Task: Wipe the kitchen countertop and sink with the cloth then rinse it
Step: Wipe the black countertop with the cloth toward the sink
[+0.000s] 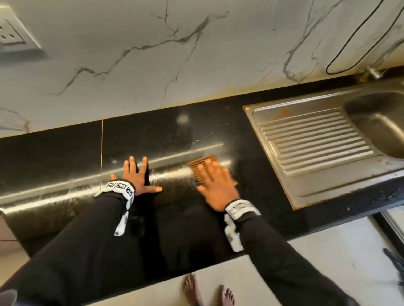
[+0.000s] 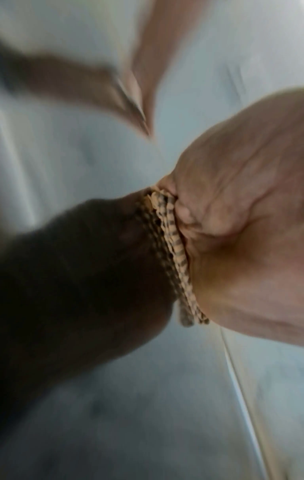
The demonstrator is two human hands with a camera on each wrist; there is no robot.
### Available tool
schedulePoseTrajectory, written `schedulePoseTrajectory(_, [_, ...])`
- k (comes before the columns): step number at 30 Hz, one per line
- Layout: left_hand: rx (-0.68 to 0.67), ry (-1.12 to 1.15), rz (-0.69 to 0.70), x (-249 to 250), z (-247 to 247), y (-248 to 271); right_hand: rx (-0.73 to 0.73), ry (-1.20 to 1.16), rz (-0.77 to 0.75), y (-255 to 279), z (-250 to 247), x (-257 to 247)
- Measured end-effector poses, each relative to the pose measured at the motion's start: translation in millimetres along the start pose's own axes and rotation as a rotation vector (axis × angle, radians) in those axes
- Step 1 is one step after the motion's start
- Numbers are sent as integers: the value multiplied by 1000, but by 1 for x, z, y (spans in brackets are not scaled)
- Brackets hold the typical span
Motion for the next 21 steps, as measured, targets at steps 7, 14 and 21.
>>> schedulePoseTrajectory(7, [1,-207,-67,-2,-19,-31,-55,-79,502,1,1,101])
schedulePoseTrajectory(14, [-21,-140,-153,5,-33,-36,-30,-50,-50,-47,-21,-108])
schedulePoseTrajectory(21, [-37,-86,-153,6,-31,-31,-81,-94,459,-32,-27,116])
Point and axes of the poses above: each hand's wrist, its own y-axis away from the middle knuckle, its own z-axis out of the palm, x = y × z, the point moved 10 cm from there along -y, towards the middle knuckle, and after that the axes turned 9 degrees about y, right-handed, at the moved point
